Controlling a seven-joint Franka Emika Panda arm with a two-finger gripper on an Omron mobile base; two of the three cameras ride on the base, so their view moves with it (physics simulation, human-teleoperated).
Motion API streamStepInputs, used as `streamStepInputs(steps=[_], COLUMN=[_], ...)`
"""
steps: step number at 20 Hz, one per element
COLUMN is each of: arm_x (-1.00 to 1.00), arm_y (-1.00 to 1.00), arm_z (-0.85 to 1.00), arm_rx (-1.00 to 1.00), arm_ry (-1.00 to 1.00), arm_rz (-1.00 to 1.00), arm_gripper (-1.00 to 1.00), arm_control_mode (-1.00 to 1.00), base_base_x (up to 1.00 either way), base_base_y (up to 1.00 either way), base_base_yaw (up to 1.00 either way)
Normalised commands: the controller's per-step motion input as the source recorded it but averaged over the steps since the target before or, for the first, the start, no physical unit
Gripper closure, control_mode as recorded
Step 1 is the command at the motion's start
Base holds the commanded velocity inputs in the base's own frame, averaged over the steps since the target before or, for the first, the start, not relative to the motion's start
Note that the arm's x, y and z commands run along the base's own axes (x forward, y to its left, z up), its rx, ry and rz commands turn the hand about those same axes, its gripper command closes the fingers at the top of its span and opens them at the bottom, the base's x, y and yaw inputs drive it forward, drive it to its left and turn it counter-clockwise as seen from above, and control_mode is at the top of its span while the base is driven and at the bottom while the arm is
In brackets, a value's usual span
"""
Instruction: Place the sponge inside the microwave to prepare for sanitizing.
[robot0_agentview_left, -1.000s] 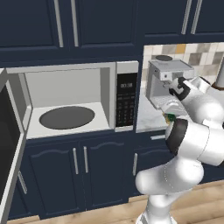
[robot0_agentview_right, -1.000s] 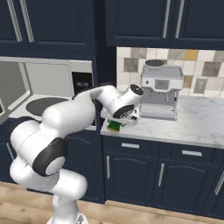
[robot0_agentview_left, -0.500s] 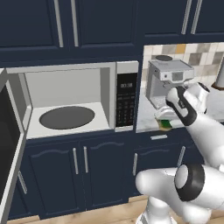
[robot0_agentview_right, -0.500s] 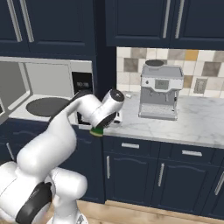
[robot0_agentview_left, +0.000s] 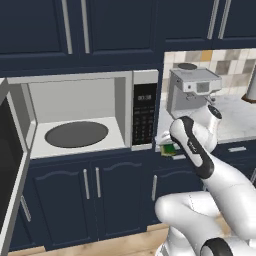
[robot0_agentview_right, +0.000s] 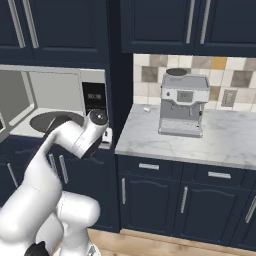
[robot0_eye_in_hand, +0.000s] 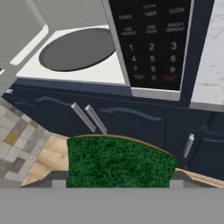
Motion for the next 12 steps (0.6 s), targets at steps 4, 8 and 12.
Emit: streamStepInputs(steps=[4,8,12], arm_x=[0.02,0.11,0.13], arm_y=[0.94,0.92,0.9], arm_z=[0.01,0.02,0.12], arm_rx=[-0.03,0.0,0.0], arm_ry=[-0.02,-0.02,-0.08], arm_rz=[0.0,0.0,0.0], arm_gripper=[1.0,1.0,1.0], arm_control_mode=[-1.0,-1.0,-1.0], base_base_x=[0.0,0.0,0.0], base_base_y=[0.0,0.0,0.0], base_base_yaw=[0.0,0.0,0.0])
